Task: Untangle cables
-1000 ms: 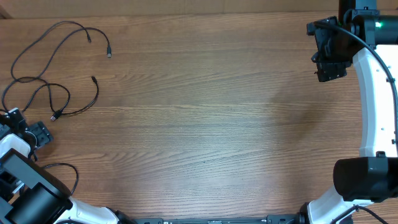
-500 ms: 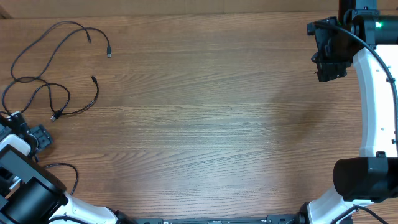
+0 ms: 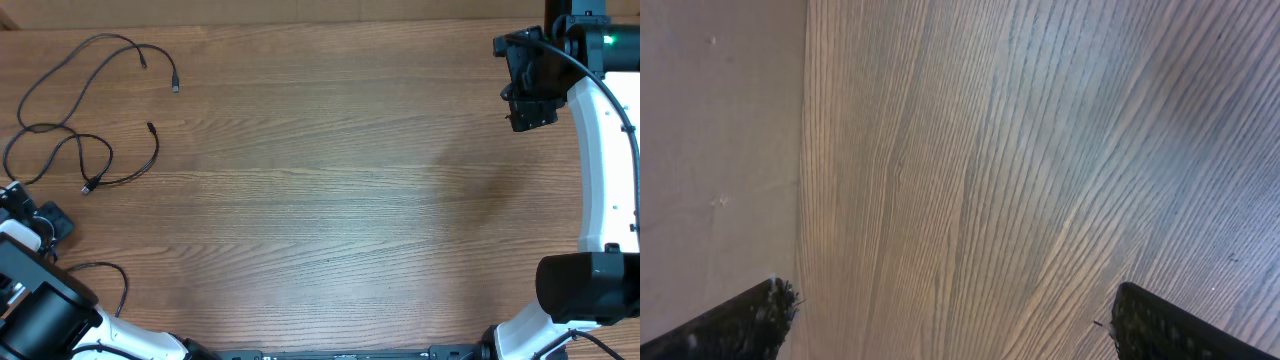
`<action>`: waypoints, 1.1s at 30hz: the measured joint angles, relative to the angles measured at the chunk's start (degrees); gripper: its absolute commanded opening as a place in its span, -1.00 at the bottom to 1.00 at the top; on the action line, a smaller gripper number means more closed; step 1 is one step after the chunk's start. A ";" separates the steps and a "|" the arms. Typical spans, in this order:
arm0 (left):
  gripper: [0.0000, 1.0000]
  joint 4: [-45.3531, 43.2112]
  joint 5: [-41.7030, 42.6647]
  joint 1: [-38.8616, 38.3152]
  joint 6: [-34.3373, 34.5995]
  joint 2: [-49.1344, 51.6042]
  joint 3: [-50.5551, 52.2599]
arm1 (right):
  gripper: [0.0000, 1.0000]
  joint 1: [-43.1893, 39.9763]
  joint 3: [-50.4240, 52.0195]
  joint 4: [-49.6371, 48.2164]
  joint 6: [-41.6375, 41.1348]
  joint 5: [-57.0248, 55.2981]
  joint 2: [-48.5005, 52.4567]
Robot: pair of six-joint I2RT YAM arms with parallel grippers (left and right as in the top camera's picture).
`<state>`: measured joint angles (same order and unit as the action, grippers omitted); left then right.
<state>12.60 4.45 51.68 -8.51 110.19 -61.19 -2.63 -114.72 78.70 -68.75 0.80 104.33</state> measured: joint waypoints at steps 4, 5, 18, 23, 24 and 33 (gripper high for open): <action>-0.92 -0.02 0.09 1.97 4.55 0.09 -0.13 | 1.00 0.00 0.00 0.04 0.00 0.00 0.00; -0.92 -0.02 0.09 2.32 5.86 0.09 -0.15 | 1.00 0.00 0.00 -0.02 -0.02 0.02 0.00; 0.99 5.29 -0.57 4.72 16.28 0.20 -3.04 | 1.00 0.00 0.00 -0.02 0.00 0.02 0.00; 0.99 11.82 -1.03 4.74 19.43 0.11 -5.60 | 1.00 0.00 0.00 0.02 0.00 0.02 0.00; 0.99 13.22 -0.98 4.74 20.39 -0.13 -5.90 | 1.00 0.00 0.00 0.00 -0.04 0.00 0.00; 0.99 20.92 13.90 4.66 24.59 -8.76 -7.89 | 1.00 0.00 0.00 -0.04 -0.02 0.00 0.00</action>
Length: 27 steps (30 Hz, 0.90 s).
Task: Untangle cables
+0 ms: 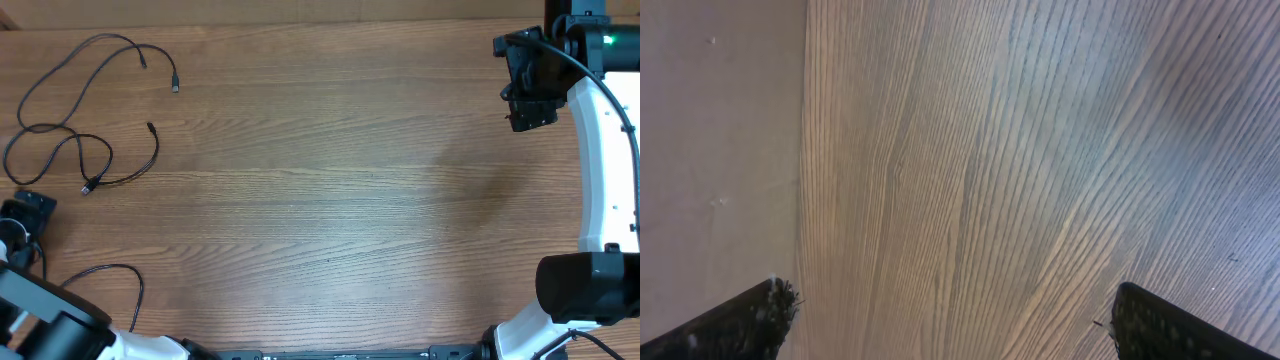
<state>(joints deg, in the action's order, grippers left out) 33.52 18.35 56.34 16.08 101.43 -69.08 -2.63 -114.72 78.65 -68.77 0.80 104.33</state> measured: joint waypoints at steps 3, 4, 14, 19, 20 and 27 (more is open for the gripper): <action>0.99 2.56 7.17 -0.98 0.98 -2.23 -0.35 | 1.00 0.02 0.00 0.02 0.00 0.02 0.00; 0.99 3.28 8.76 -1.68 1.09 -2.45 -0.37 | 1.00 0.00 0.00 0.04 0.02 -0.02 0.00; 0.99 5.35 18.36 -24.61 1.09 -2.54 -0.46 | 1.00 0.00 0.00 0.04 0.02 0.00 0.00; 0.99 2.89 20.48 -37.86 -1.38 -2.54 -0.46 | 1.00 0.00 0.00 0.04 0.02 0.02 0.00; 0.99 2.97 20.90 -38.99 -2.27 -2.54 -0.46 | 1.00 0.00 0.00 0.04 0.00 0.04 0.00; 0.99 11.78 18.29 -44.57 -6.67 -4.85 -0.50 | 1.00 0.02 0.00 0.07 0.02 0.02 0.00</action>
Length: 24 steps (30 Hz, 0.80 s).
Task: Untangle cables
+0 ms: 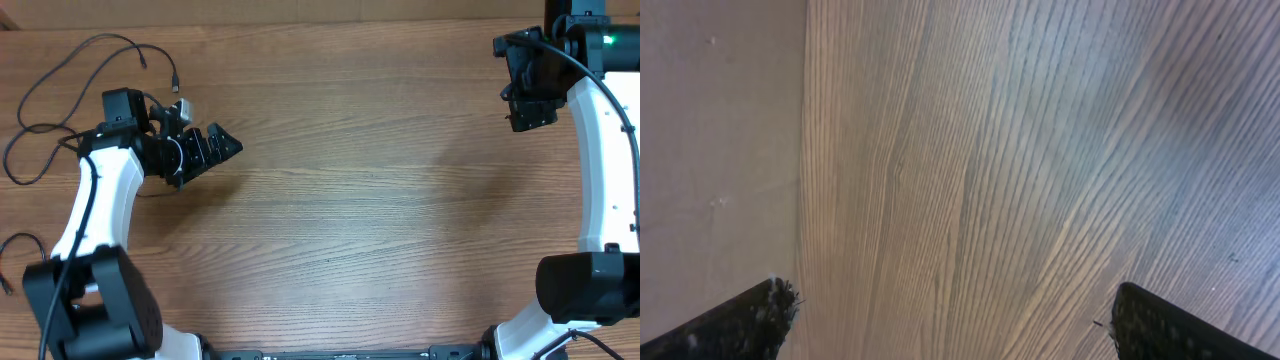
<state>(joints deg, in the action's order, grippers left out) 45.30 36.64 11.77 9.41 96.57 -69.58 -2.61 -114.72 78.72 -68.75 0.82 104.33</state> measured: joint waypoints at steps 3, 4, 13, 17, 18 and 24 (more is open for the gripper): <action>0.99 4.72 -3.19 -0.07 -0.61 -5.27 0.00 | 1.00 -0.02 0.00 -0.02 -0.04 0.02 0.00; 0.99 5.88 -4.07 -0.07 -0.70 -7.41 0.00 | 1.00 -0.02 0.00 -0.04 0.00 0.00 0.00; 0.99 11.61 -6.67 -0.57 -1.75 -31.36 -0.02 | 1.00 -0.02 0.00 -0.07 0.00 0.00 0.00; 0.99 14.14 -6.93 -2.19 -2.14 -39.47 0.57 | 1.00 -0.02 0.00 0.02 -0.02 0.00 0.00; 0.99 15.17 -6.91 -2.49 -2.14 -40.81 1.16 | 1.00 -0.02 0.00 -0.07 0.00 0.00 0.00; 0.99 21.18 -6.93 -3.17 -2.10 -48.57 9.03 | 1.00 -0.02 0.00 -0.02 0.00 0.00 0.00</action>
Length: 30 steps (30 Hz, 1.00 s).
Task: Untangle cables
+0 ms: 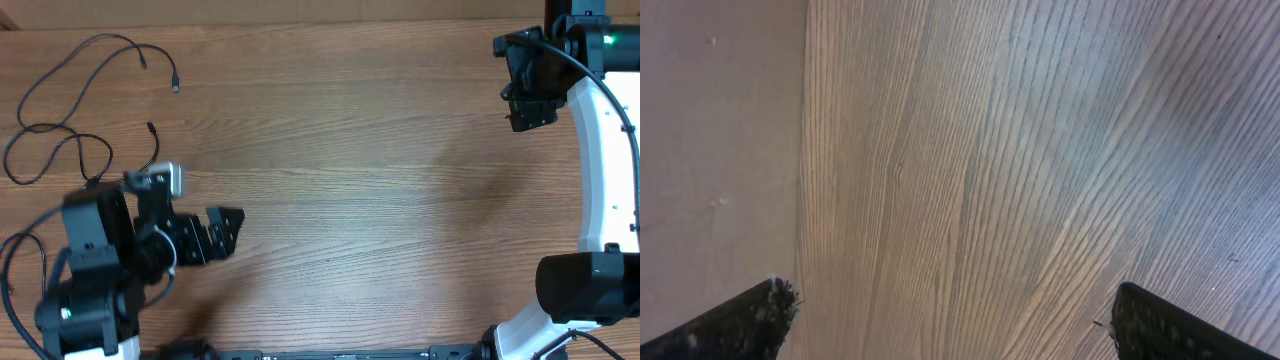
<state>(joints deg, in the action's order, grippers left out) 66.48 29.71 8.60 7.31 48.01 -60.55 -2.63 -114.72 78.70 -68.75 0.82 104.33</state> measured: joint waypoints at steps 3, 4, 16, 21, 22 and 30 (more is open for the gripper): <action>0.99 3.45 0.00 0.00 0.44 -2.64 2.29 | 1.00 0.00 0.00 0.00 -0.02 -0.02 0.00; 0.99 4.94 0.00 0.00 0.66 -3.21 2.62 | 1.00 0.00 0.00 0.00 0.00 -0.02 0.00; 0.99 8.68 -0.42 0.00 1.55 -3.61 2.91 | 1.00 0.00 0.00 0.00 -0.02 0.00 0.00; 0.99 7.32 -2.56 -0.33 4.28 -3.61 2.95 | 1.00 0.00 0.00 0.00 -0.04 -0.02 0.00; 0.99 6.56 -3.32 -0.94 4.61 -3.63 2.95 | 1.00 0.02 0.00 -0.02 0.00 0.00 0.00; 0.99 -10.56 -9.01 -14.03 0.59 -6.86 6.71 | 1.00 0.00 0.00 0.00 0.00 0.00 0.00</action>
<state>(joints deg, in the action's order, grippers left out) 55.92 20.71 -5.43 7.90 41.15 -53.84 -2.63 -114.72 78.70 -68.75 0.82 104.33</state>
